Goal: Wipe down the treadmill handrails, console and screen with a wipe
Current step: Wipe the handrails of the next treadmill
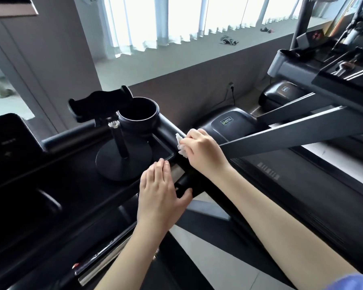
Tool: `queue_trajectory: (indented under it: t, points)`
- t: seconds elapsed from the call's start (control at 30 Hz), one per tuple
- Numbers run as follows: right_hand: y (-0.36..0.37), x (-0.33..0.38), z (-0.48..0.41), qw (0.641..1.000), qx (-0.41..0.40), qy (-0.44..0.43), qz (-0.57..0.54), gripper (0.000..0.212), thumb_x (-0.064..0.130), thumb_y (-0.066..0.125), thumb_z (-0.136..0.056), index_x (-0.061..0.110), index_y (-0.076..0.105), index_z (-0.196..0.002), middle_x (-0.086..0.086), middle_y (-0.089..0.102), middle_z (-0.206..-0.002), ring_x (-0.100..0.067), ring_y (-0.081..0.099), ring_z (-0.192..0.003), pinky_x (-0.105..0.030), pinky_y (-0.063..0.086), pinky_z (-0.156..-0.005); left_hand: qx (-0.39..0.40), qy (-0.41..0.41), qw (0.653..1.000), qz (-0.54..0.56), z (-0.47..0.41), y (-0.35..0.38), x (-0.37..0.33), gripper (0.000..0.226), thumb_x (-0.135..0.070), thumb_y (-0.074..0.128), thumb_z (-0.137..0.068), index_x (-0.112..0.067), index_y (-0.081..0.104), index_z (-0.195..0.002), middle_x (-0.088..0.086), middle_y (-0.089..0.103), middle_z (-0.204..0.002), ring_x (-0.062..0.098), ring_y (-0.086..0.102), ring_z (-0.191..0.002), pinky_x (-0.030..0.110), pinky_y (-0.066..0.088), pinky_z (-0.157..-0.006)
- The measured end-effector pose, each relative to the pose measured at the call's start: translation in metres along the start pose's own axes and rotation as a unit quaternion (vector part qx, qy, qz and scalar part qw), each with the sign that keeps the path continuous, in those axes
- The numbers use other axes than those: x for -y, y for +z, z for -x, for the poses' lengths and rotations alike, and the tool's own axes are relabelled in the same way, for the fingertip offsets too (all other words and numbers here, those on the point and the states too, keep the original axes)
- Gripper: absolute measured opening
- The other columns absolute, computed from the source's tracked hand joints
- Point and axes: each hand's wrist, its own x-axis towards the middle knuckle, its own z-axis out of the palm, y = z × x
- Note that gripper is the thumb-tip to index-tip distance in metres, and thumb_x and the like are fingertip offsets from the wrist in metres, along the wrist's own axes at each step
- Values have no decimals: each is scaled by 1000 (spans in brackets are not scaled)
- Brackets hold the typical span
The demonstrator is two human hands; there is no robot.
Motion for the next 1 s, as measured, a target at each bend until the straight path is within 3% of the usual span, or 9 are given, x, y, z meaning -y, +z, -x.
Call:
queue_trajectory:
  t: [0.13, 0.27, 0.43, 0.5, 0.67, 0.83, 1.0]
  points:
    - [-12, 1, 19, 999, -3, -35, 6, 16, 4, 62, -80, 7, 75, -89, -3, 56, -69, -28, 55, -63, -36, 53, -58, 3, 15, 1000, -24, -8, -1, 2, 91, -66, 39, -71, 4, 57, -126, 14, 60, -119, 30, 53, -111, 37, 25, -100]
    - [-5, 2, 2, 999, -45, 0, 16, 36, 20, 45, -89, 8, 73, -70, -5, 58, -67, -30, 55, -61, -39, 52, -52, 2, 25, 999, -23, -13, -1, 4, 95, -72, 38, -71, 3, 58, -125, 11, 58, -114, 26, 45, -111, 36, 25, -100]
    - [5, 2, -16, 992, -16, 115, -57, 16, 12, 61, -82, 8, 76, -83, -6, 61, -73, -30, 57, -71, -32, 50, -63, 11, 20, 1000, 7, -15, 1, 3, 96, -73, 37, -74, 5, 53, -129, 13, 55, -121, 28, 42, -119, 39, 21, -105]
    - [-2, 4, -2, 993, -17, 104, -52, 16, 11, 61, -81, 9, 77, -84, -4, 60, -73, -27, 57, -70, -25, 45, -64, 23, 23, 999, 11, -15, 0, 2, 96, -71, 36, -75, 6, 51, -131, 16, 54, -130, 30, 44, -126, 39, 20, -108]
    - [-6, 9, 3, 995, -11, 92, -33, 17, 6, 59, -80, 6, 76, -78, -5, 59, -71, -28, 56, -66, -31, 52, -55, 54, 33, 998, 11, -16, -1, 2, 95, -69, 34, -78, 9, 51, -131, 22, 53, -135, 34, 51, -126, 39, 23, -106]
    - [5, 6, -25, 982, 5, 168, -89, 22, 14, 56, -82, 6, 77, -83, -8, 63, -76, -32, 57, -76, -29, 43, -67, 65, 28, 998, -1, -17, -2, 1, 95, -69, 34, -77, 7, 53, -129, 19, 55, -133, 32, 51, -125, 37, 23, -105]
    - [-3, 4, -1, 994, 24, 76, -81, 21, 9, 57, -83, 9, 75, -71, -2, 59, -72, -24, 53, -71, -29, 50, -60, 62, 18, 998, -4, -18, 0, -3, 94, -68, 37, -76, 9, 52, -129, 21, 55, -132, 33, 51, -126, 38, 24, -105]
